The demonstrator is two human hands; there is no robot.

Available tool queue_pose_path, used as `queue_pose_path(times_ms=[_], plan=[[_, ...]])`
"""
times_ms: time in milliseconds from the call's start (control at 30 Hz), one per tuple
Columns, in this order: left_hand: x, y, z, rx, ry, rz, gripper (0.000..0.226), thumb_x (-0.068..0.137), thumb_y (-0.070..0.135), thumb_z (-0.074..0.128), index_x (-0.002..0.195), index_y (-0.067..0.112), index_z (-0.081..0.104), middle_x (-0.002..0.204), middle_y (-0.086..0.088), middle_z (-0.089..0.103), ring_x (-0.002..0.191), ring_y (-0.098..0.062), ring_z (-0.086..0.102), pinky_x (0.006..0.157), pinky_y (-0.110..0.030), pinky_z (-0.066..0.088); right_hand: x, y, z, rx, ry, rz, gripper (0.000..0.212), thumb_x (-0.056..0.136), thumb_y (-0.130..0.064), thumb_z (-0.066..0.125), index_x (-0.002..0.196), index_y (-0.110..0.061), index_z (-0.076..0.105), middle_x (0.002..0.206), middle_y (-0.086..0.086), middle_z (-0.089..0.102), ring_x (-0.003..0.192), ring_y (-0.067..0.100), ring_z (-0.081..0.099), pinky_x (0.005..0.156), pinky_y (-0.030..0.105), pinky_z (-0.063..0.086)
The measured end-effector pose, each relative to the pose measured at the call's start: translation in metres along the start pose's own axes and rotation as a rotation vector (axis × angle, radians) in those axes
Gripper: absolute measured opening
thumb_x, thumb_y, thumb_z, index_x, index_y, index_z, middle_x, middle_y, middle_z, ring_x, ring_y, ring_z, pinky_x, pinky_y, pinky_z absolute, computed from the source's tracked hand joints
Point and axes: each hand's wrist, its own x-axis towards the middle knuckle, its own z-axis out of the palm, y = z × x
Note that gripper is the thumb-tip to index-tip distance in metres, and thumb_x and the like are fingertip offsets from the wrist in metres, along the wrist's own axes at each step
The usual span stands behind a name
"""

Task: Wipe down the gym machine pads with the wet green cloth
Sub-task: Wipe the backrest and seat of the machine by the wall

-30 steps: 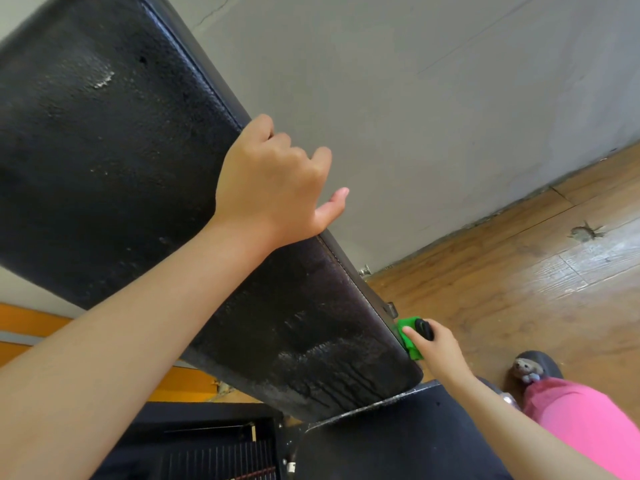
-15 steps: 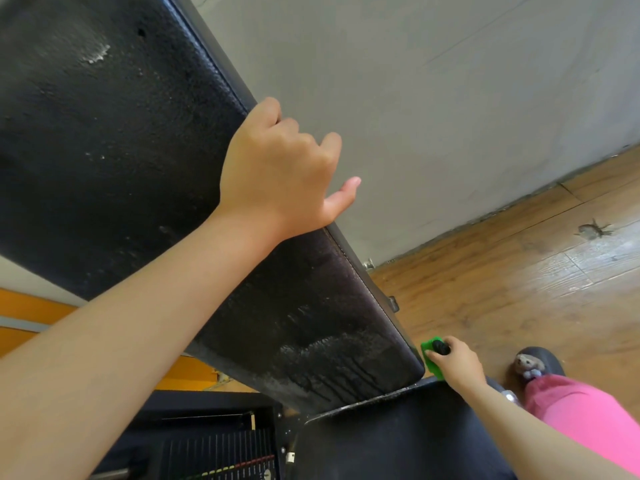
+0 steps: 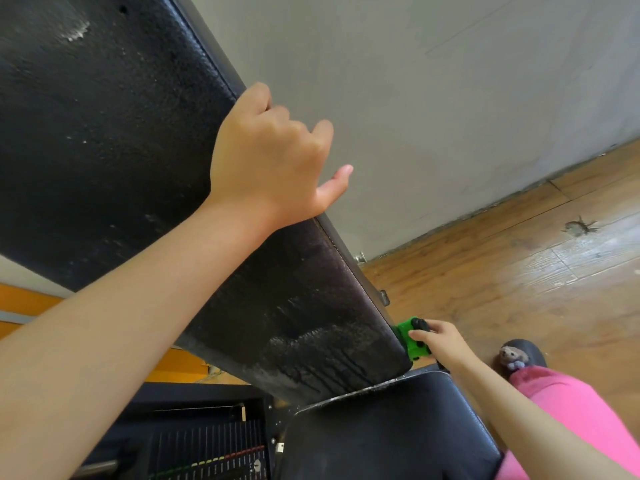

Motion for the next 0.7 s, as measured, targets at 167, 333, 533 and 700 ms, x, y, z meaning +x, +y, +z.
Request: queue_pose_path(times_ms=[167,333,533,700], plan=[[0.0,0.001,0.0,-0.005,-0.008,-0.007,0.049,0.091,0.05,0.037,0.059,0.013,0.032,0.042,-0.003,0.024,0.042,-0.022,0.023,0.065,-0.033,0.019,-0.036,-0.063,0.001,0.116,-0.095,-0.215,0.015,0.094,-0.006,0.059,0.108,-0.005,0.065,0.085,0.007,0.066,0.061,0.006,0.062,0.04,0.01,0.039],[0.001,0.002,0.001,0.013,-0.016,-0.011,0.05,0.091,0.052,0.036,0.058,0.013,0.034,0.042,-0.003,0.024,0.042,-0.022,0.023,0.065,-0.033,0.02,-0.042,-0.068,-0.002,0.078,-0.101,-0.256,0.015,0.092,-0.005,0.062,0.107,-0.006,0.067,0.088,0.009,0.07,0.064,0.005,0.065,0.049,0.013,0.046],[0.0,0.003,0.003,0.019,-0.019,-0.028,0.049,0.089,0.051,0.038,0.058,0.013,0.035,0.042,-0.002,0.024,0.042,-0.023,0.024,0.066,-0.033,0.02,-0.032,-0.024,0.005,-0.104,0.075,-0.102,0.008,0.09,-0.01,0.065,0.097,-0.01,0.067,0.081,0.003,0.068,0.073,0.016,0.064,0.049,0.019,0.046],[0.002,0.004,0.0,0.032,-0.036,-0.054,0.048,0.086,0.053,0.04,0.058,0.015,0.035,0.042,-0.001,0.023,0.042,-0.022,0.023,0.067,-0.033,0.022,-0.055,-0.078,0.01,-0.031,0.062,-0.278,0.013,0.088,-0.012,0.067,0.101,-0.013,0.07,0.089,0.002,0.072,0.082,0.018,0.067,0.061,0.022,0.051]])
